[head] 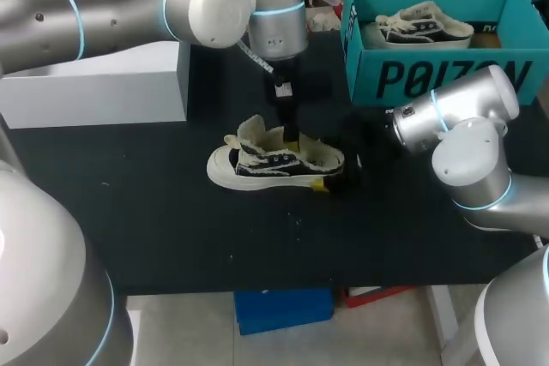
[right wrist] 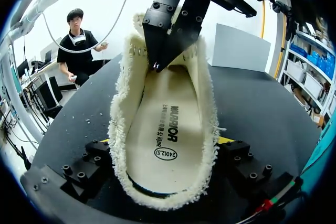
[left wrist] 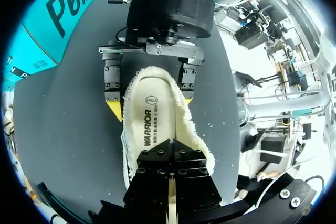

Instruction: Take the shoe out of the shoebox, open the shoe tongue, remove and reinsert the insole, then place the shoe into the shoebox

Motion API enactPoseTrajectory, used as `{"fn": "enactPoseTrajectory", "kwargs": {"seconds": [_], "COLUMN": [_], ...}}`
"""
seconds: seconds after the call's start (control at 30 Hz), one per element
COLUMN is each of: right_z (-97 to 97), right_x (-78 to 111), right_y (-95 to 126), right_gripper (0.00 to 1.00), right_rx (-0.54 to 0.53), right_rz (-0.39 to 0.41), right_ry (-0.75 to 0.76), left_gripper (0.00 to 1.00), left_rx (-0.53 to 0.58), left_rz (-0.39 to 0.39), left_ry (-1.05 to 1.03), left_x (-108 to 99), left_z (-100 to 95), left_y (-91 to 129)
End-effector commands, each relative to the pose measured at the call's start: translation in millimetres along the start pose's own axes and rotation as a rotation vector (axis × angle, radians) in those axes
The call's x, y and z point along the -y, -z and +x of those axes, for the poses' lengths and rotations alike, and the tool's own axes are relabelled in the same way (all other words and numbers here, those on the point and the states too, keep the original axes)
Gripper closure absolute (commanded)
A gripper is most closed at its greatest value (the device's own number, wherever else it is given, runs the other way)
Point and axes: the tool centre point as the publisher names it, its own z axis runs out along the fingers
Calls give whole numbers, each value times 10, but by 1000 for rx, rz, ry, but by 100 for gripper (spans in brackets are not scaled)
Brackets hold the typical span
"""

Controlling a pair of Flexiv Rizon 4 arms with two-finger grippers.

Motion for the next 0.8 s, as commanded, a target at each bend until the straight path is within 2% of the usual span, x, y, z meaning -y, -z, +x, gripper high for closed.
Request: {"fn": "enactPoseTrajectory", "kwargs": {"seconds": [0.03, 0.8], "right_z": [-12, -12], "right_x": [7, 7], "right_y": [-6, -6], "right_gripper": [100, 100], "right_rx": [0, 0], "right_rz": [1, 1], "right_ry": [-1, -1], "left_gripper": [100, 100], "left_rx": [-6, -56], "left_rz": [-1, -21], "left_ry": [1, 23], "left_x": [43, 41], "left_z": [-13, 48], "left_y": [-127, -473]}}
